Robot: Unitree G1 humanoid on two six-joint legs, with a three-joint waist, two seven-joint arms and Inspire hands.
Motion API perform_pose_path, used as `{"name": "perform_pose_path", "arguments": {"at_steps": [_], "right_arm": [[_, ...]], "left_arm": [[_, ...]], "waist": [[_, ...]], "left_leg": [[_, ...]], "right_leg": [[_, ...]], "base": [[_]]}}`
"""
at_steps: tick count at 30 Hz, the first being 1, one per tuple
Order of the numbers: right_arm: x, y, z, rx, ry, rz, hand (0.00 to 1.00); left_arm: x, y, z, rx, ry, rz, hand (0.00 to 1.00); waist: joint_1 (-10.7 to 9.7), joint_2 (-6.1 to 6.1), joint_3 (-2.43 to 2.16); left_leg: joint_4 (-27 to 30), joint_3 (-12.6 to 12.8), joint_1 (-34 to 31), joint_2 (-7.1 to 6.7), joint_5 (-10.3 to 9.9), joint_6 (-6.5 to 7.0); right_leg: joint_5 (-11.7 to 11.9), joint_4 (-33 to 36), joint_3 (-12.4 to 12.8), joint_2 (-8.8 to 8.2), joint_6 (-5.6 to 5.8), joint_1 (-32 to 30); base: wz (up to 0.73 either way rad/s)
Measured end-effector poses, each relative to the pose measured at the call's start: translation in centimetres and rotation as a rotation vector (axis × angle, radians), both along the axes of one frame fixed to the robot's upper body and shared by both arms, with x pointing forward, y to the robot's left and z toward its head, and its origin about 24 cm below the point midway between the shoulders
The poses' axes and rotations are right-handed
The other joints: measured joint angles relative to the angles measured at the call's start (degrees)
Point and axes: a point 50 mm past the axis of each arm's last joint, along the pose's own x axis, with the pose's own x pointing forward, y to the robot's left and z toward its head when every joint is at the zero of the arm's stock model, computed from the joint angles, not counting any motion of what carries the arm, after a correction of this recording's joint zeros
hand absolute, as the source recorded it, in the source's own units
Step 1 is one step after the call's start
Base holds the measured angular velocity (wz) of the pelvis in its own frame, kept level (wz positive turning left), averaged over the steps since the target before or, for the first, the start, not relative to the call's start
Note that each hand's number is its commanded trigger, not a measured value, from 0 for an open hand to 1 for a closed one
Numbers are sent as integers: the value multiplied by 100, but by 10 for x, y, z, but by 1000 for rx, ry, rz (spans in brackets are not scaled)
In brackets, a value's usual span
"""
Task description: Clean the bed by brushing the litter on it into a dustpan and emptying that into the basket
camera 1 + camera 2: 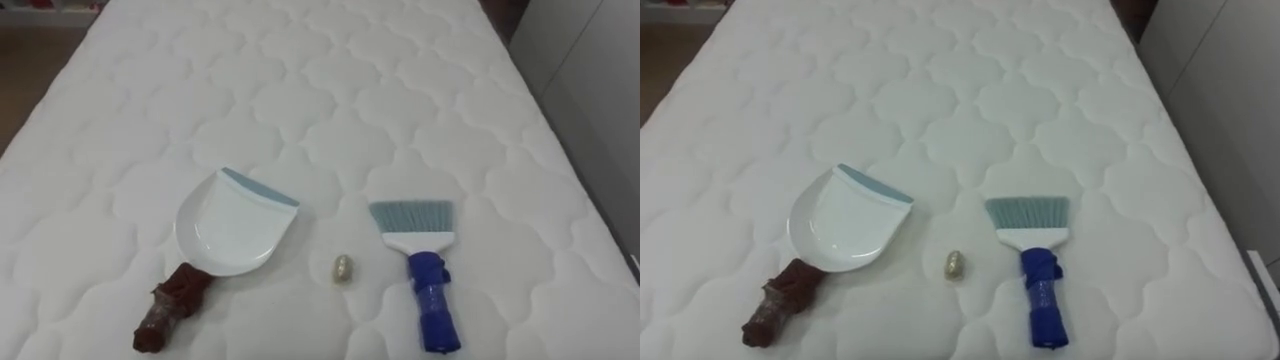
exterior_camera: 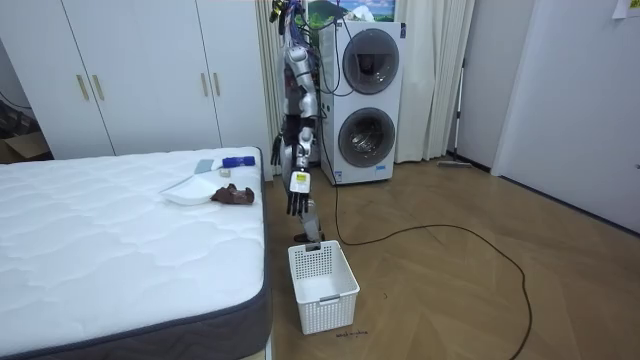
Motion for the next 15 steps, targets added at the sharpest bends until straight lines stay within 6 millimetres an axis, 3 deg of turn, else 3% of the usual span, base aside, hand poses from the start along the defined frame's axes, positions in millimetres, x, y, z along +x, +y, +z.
{"name": "perform_pose_path", "arguments": {"at_steps": [7,15], "right_arm": [[5,-1,1,-14,-33,36,0],[5,0,2,-10,-56,54,0]], "left_arm": [[62,3,27,149,-305,-76,0],[99,-6,55,192,-539,-152,0]], "waist": [[-22,9,-25],[-28,14,-64]], "left_leg": [[-2,-76,-2,-20,1,0],[-2,-91,-49,-34,2,0]], "right_leg": [[16,-62,-75,-11,17,32],[19,-66,-108,-30,20,18]], "base": [[4],[0]]}}
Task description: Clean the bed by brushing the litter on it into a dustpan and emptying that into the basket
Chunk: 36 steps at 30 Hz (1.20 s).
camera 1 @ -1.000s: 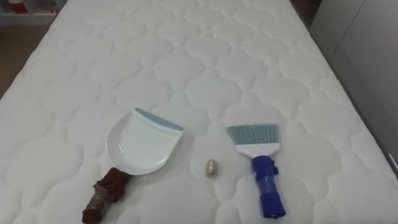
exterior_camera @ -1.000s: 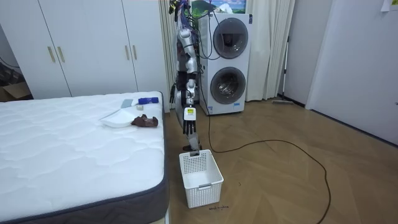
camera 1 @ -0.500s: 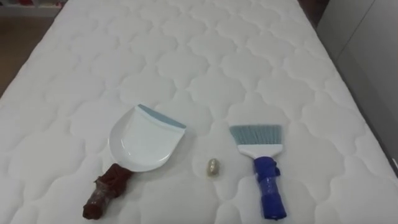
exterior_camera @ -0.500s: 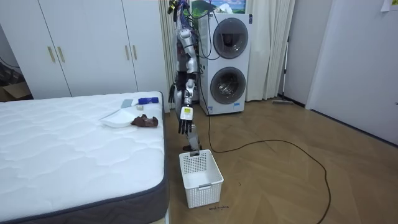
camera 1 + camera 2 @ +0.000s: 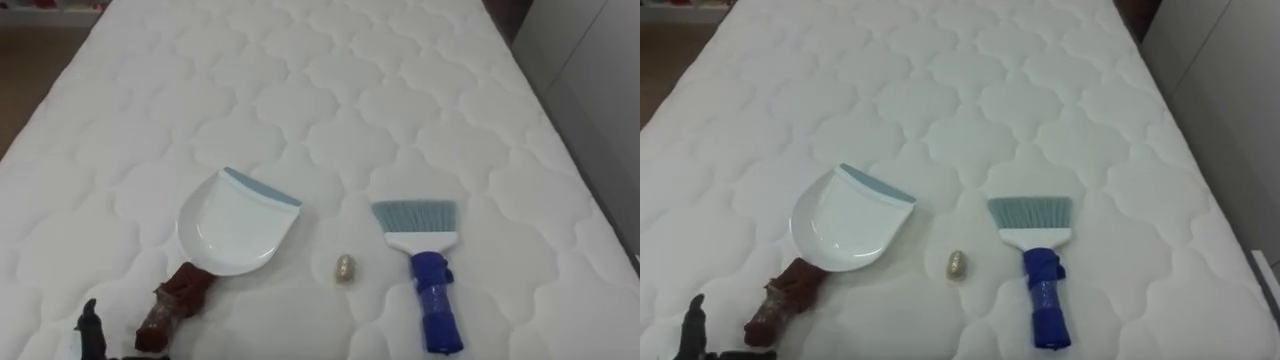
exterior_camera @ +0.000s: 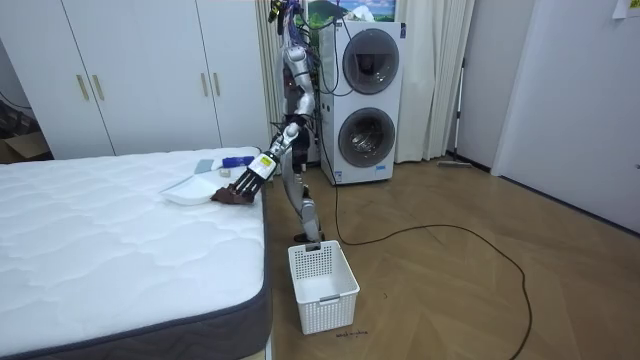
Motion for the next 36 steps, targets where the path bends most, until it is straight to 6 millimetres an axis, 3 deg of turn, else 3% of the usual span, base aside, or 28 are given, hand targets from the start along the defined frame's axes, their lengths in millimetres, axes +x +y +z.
{"name": "perform_pose_path", "arguments": {"at_steps": [13,26,36], "right_arm": [[2,4,-1,34,-6,10,0],[2,6,-1,57,-9,-12,0],[3,8,-2,64,-11,-17,0]], "left_arm": [[22,-14,11,11,-105,-78,0],[25,-16,12,19,-118,-79,0],[19,-21,-2,-16,-32,-112,0]], "waist": [[-10,-15,20],[-37,-31,35],[-52,-92,32]], "left_leg": [[-1,-13,-8,-3,1,1],[1,-14,-93,-3,1,2],[68,-14,-331,-4,1,2]], "right_leg": [[9,7,24,2,10,-25],[12,5,26,3,12,-90],[37,10,21,-2,10,-312]], "base": [[0],[0],[0]]}}
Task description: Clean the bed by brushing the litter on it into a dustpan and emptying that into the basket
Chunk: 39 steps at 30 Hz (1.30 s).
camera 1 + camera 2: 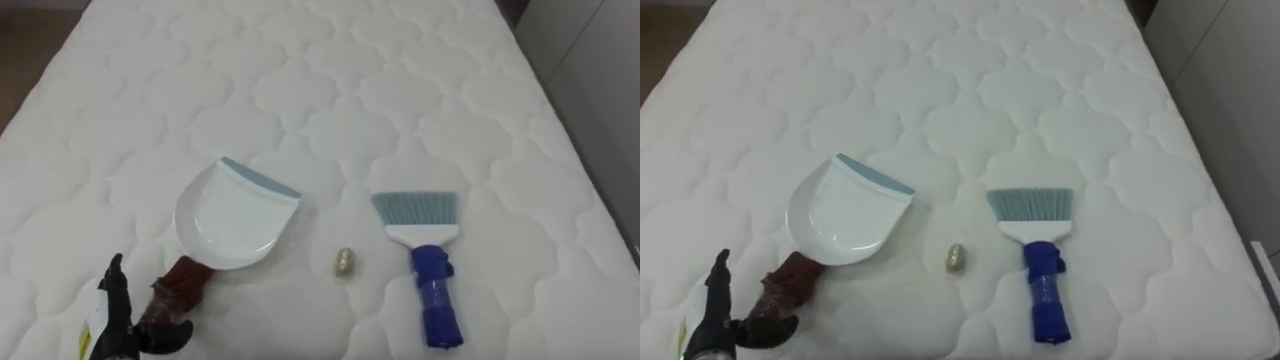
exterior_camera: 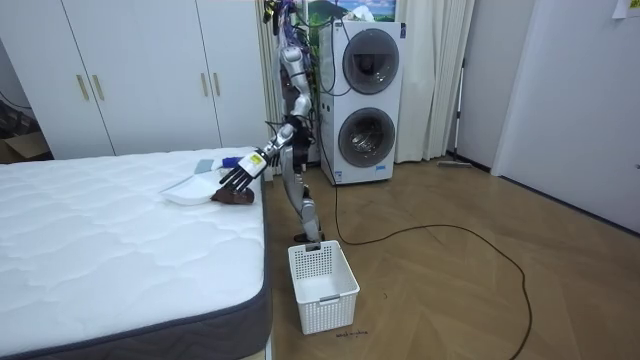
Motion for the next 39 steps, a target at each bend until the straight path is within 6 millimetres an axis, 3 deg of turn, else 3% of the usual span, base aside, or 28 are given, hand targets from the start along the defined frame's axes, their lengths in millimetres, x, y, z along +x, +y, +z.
{"name": "perform_pose_path", "arguments": {"at_steps": [6,9,12,21,32,35,36,37,38,39], "right_arm": [[6,1,0,3,-8,16,0],[14,1,1,-1,-19,29,0],[18,2,2,-2,-27,42,0],[29,5,3,-14,-44,92,0],[42,4,7,-47,-82,95,0],[44,4,7,-61,-85,109,0],[44,4,7,-67,-82,117,0],[49,5,8,-72,-101,124,0],[51,7,8,-69,-106,126,0],[65,10,12,-74,-141,144,0]], "left_arm": [[17,-2,6,-7,-30,-26,0],[33,-3,9,-7,-54,-33,0],[41,-5,13,-5,-73,-41,0],[51,-18,8,-6,-42,-111,0],[57,-18,7,-7,-41,-106,0],[59,-13,5,3,-14,-103,0],[59,-13,4,6,-11,-101,0],[58,-11,3,12,-4,-93,0],[57,-7,3,21,-2,-84,0],[56,1,3,36,9,-61,0]], "waist": [[-19,34,4],[-19,95,47],[-70,104,47],[-123,102,37],[-281,100,38],[-304,106,42],[-286,151,71],[-258,230,105],[-247,233,109],[-273,166,122]], "left_leg": [[37,1,-194,0,3,4],[36,2,-256,-3,16,22],[35,10,-310,-3,20,27],[38,13,-533,11,21,26],[37,-26,-593,22,21,25],[59,-29,-588,28,21,25],[89,-124,-565,75,22,27],[82,-512,-542,128,25,30],[108,-608,-583,133,24,27],[275,-626,-739,114,-36,-60]], "right_leg": [[14,34,-11,-4,-2,-194],[15,97,-15,-16,-2,-292],[15,109,-17,-19,-2,-357],[14,119,-1,-15,-2,-592],[15,196,10,-9,-2,-693],[14,292,151,-2,-2,-743],[7,627,106,27,-12,-967],[-81,806,154,180,-94,-1298],[17,560,179,261,-221,-1481],[827,-63,211,346,-359,-1829]], "base": [[0],[-2],[0],[0],[-2],[-9],[-40],[-53],[-67],[-30]]}}
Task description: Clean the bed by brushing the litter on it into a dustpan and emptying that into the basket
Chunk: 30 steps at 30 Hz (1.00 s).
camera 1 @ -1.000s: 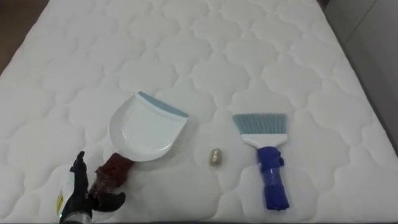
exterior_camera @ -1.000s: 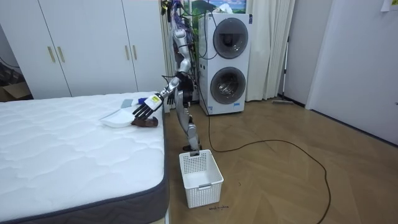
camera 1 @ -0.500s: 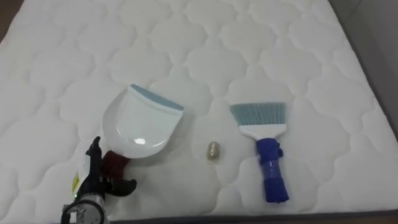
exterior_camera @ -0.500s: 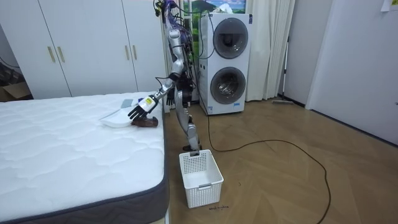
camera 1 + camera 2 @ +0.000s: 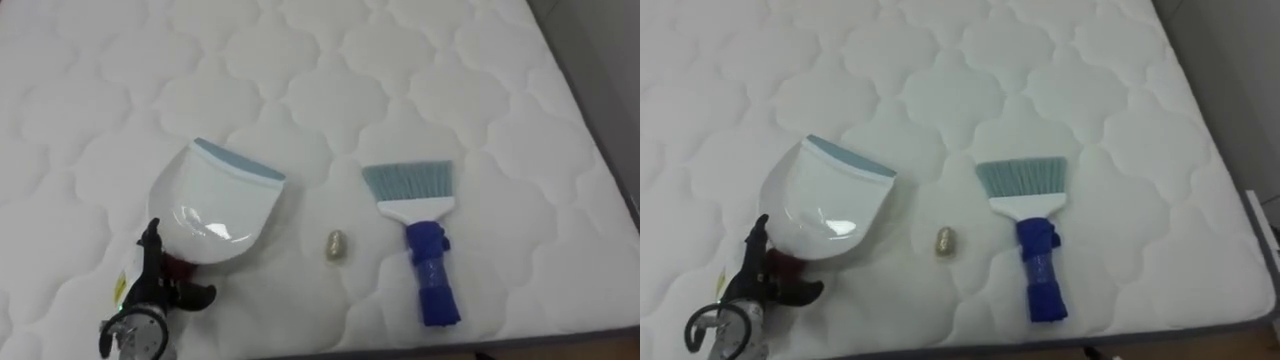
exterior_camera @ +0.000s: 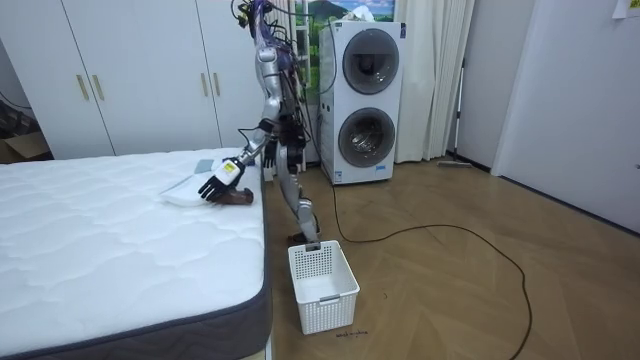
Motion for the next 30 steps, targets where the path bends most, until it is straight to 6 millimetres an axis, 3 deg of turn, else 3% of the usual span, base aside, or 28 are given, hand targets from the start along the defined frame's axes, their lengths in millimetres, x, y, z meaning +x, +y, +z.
{"name": "perform_pose_path", "arguments": {"at_steps": [1,2,4,5,6,7,12,17,30], "right_arm": [[3,-4,2,-22,-11,5,0],[1,-5,2,-31,-4,3,0],[-6,-6,-1,-42,29,-9,0],[-8,-6,-2,-40,36,-15,0],[-11,-5,-4,-38,51,-29,0],[-10,-6,-3,-38,43,-41,0],[-5,-8,-1,-48,41,-66,0],[-6,-9,-2,-46,44,-78,0],[-7,-7,-3,-28,59,-73,0]], "left_arm": [[1,-2,-3,-8,18,8,0],[2,-3,-3,-11,21,6,0],[15,-5,4,-34,-19,12,0],[21,-6,7,-32,-39,7,0],[24,-5,9,-26,-52,7,0],[23,-4,8,-21,-46,14,0],[17,-1,3,-12,-19,36,0],[14,1,2,-26,-19,75,0],[14,-5,2,7,-33,58,0]], "waist": [[-127,105,5],[-146,116,1],[-164,58,37],[-142,47,47],[-86,6,61],[-73,8,48],[14,28,51],[13,58,42],[9,29,-27]], "left_leg": [[219,83,-194,30,-75,-159],[239,200,-251,32,-88,-231],[64,503,-608,146,-17,-266],[-18,577,-743,206,93,-323],[67,810,-876,295,377,-211],[111,881,-824,267,400,-174],[150,915,-849,158,406,-116],[263,922,-983,58,392,-93],[359,923,-1060,53,399,-94]], "right_leg": [[184,54,-203,-41,-72,-25],[184,64,-199,-66,-73,-21],[177,92,241,-137,-56,7],[157,149,283,-141,-19,-14],[51,350,322,-157,87,-68],[5,460,287,-191,139,-109],[-13,476,227,-287,154,-145],[-181,811,196,-384,160,-363],[-241,973,170,-419,152,-456]], "base": [[-9],[36],[44],[25],[5],[0],[-7],[4],[1]]}}
